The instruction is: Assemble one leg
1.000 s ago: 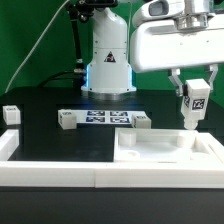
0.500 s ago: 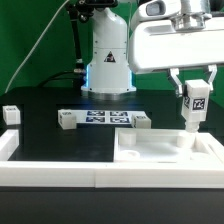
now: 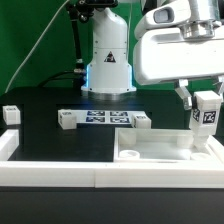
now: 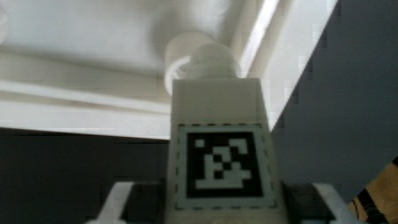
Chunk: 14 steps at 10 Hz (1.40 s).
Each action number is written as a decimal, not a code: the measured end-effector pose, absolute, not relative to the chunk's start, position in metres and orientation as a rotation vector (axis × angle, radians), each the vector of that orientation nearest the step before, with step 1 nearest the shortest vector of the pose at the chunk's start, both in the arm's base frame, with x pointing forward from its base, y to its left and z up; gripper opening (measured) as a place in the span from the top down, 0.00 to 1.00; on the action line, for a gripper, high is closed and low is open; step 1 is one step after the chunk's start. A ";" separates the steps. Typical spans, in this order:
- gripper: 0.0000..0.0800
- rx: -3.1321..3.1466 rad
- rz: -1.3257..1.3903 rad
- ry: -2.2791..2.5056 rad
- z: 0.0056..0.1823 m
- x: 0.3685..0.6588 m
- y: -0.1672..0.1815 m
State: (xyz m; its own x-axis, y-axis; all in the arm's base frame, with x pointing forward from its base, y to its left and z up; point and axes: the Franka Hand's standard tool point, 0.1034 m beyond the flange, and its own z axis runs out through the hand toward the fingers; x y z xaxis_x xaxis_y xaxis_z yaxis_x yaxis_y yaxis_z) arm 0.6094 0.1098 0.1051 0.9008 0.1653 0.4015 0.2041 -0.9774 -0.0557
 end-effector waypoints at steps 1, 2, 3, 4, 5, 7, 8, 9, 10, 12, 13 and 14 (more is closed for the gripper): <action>0.63 -2.969 -0.613 -0.310 0.106 0.611 0.110; 0.63 -2.969 -0.612 -0.310 0.105 0.610 0.110; 0.63 -2.969 -0.612 -0.310 0.105 0.610 0.110; 0.63 -2.969 -0.612 -0.311 0.104 0.610 0.110; 0.63 -2.969 -0.624 -0.316 0.098 0.610 0.109; 0.63 -2.967 -0.630 -0.313 0.094 0.616 0.108; 0.63 -2.967 -0.628 -0.311 0.094 0.618 0.108; 0.63 -2.967 -0.628 -0.311 0.093 0.618 0.108; 0.63 -2.963 -0.655 -0.308 0.093 0.619 0.108; 0.63 -2.960 -0.694 -0.302 0.080 0.614 0.107; 0.63 -2.955 -0.731 -0.299 0.077 0.614 0.107; 0.63 -2.945 -0.782 -0.299 0.077 0.613 0.108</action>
Offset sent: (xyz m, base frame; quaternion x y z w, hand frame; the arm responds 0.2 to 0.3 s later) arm 0.0000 0.0000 0.0000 0.0000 0.0000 0.0000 1.0000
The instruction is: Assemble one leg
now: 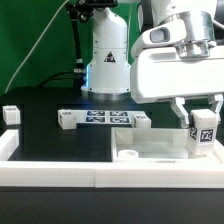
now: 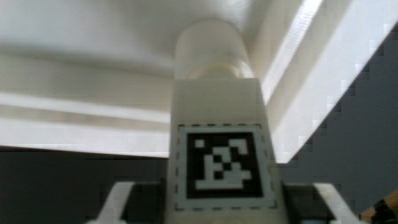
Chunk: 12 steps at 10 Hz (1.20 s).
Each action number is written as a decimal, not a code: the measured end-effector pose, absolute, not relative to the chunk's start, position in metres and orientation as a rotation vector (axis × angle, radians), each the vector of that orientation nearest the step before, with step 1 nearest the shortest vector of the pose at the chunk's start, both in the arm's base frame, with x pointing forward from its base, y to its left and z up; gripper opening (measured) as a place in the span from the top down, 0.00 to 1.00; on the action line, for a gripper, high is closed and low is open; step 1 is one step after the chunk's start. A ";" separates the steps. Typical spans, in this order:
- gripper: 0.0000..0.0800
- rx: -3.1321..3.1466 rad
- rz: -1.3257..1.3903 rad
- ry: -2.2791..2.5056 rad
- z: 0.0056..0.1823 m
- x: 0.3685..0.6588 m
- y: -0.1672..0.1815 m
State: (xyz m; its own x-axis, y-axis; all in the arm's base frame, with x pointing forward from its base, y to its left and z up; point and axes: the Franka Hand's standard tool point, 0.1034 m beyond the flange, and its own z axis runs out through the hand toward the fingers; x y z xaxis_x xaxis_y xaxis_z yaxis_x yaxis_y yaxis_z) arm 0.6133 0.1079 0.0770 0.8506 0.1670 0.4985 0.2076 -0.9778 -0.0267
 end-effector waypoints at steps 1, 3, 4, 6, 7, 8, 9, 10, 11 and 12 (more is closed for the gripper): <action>0.63 -2.934 -0.836 -0.301 0.077 0.612 0.110; 0.63 -2.920 -0.891 -0.307 0.077 0.609 0.116; 0.51 -2.920 -0.891 -0.306 0.077 0.610 0.116; 0.34 -2.920 -0.891 -0.306 0.077 0.610 0.116; 0.22 -2.920 -0.891 -0.306 0.077 0.610 0.116; 0.20 -2.920 -0.891 -0.306 0.077 0.610 0.116; 0.20 -2.920 -0.891 -0.306 0.077 0.610 0.116; 0.19 -2.920 -0.891 -0.306 0.077 0.610 0.116; 0.19 -2.923 -0.876 -0.307 0.078 0.610 0.116; 0.19 -2.925 -0.869 -0.308 0.085 0.612 0.115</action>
Offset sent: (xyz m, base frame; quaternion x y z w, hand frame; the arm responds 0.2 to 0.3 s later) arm 0.0000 0.0000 0.0000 0.0000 0.0000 0.0000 1.0000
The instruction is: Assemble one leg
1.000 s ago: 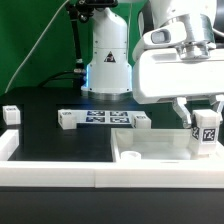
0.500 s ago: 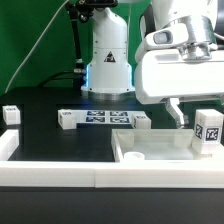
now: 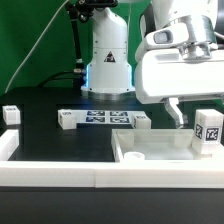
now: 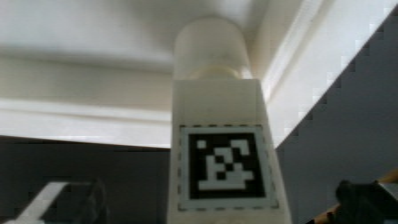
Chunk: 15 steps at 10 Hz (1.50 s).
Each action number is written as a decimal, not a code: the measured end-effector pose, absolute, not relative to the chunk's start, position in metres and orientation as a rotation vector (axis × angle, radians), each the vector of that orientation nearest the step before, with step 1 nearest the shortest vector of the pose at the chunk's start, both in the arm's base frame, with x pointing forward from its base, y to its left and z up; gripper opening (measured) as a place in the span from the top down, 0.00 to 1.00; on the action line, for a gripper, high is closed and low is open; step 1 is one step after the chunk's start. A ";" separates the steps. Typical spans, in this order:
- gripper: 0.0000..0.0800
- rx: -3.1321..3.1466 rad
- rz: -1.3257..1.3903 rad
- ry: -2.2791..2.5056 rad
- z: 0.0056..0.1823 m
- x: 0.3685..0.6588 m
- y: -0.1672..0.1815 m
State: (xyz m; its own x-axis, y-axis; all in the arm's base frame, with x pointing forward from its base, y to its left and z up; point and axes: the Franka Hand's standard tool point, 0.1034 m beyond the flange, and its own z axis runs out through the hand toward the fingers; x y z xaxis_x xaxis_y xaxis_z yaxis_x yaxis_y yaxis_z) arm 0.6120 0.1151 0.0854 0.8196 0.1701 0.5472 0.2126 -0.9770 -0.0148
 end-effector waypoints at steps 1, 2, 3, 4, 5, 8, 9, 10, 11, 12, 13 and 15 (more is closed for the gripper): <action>0.19 -2.925 -0.872 -0.304 0.091 0.615 0.113; 0.19 -2.931 -0.849 -0.304 0.095 0.616 0.112; 0.19 -2.942 -0.795 -0.308 0.097 0.619 0.112; 0.19 -2.942 -0.806 -0.301 0.100 0.622 0.108; 0.19 -2.950 -0.768 -0.299 0.097 0.622 0.108; 0.19 -2.992 -0.336 -0.332 0.088 0.615 0.113; 0.19 -2.993 -0.211 -0.337 0.090 0.615 0.114; 0.19 -2.989 -0.145 -0.336 0.091 0.616 0.117; 0.19 -2.986 -0.100 -0.340 0.091 0.615 0.118; 0.19 -2.987 -0.125 -0.337 0.091 0.617 0.117; 0.19 -2.989 -0.129 -0.322 0.091 0.617 0.117; 0.19 -2.997 -0.198 -0.168 0.089 0.619 0.124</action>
Offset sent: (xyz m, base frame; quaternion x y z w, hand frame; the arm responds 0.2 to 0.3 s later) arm 0.0075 -0.0113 0.0131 -0.0009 -0.0151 -0.0092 0.9998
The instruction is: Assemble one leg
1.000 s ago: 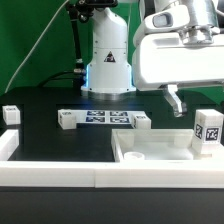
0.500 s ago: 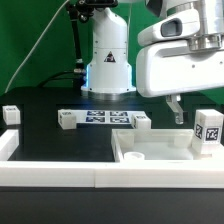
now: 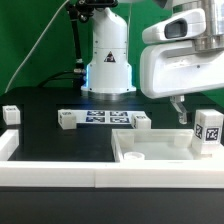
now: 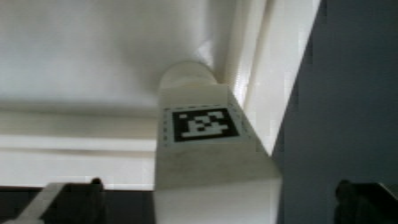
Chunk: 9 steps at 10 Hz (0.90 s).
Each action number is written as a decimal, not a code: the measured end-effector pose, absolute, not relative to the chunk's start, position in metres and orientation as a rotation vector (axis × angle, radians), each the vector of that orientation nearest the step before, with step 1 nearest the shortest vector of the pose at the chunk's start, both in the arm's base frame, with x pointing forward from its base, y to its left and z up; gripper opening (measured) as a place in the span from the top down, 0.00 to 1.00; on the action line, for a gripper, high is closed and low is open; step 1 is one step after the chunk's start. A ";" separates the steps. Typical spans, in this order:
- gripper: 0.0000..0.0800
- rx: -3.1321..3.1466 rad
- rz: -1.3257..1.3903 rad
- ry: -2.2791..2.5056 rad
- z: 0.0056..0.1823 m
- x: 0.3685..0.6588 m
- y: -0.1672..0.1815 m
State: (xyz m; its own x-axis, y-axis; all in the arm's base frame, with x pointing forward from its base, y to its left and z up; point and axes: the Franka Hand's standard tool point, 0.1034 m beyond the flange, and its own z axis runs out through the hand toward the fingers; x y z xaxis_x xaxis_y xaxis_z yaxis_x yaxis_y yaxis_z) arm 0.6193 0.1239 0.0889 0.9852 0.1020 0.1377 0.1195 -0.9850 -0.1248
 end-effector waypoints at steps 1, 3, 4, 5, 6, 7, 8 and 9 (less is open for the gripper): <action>0.19 -2.996 -0.210 -0.172 0.089 0.620 0.126; 0.30 -2.996 -0.209 -0.180 0.089 0.620 0.126; 0.48 -2.996 -0.209 -0.180 0.089 0.620 0.126; 0.48 -2.996 -0.211 -0.179 0.090 0.621 0.126; 0.62 -2.997 -0.211 -0.178 0.090 0.621 0.125; 0.62 -2.997 -0.212 -0.177 0.090 0.621 0.125; 0.62 -2.997 -0.211 -0.169 0.090 0.621 0.125; 0.62 -2.997 -0.210 -0.139 0.090 0.621 0.124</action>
Offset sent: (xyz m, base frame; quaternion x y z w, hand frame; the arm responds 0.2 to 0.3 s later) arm 0.0000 0.0000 0.0000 0.0000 0.0000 0.0000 1.0000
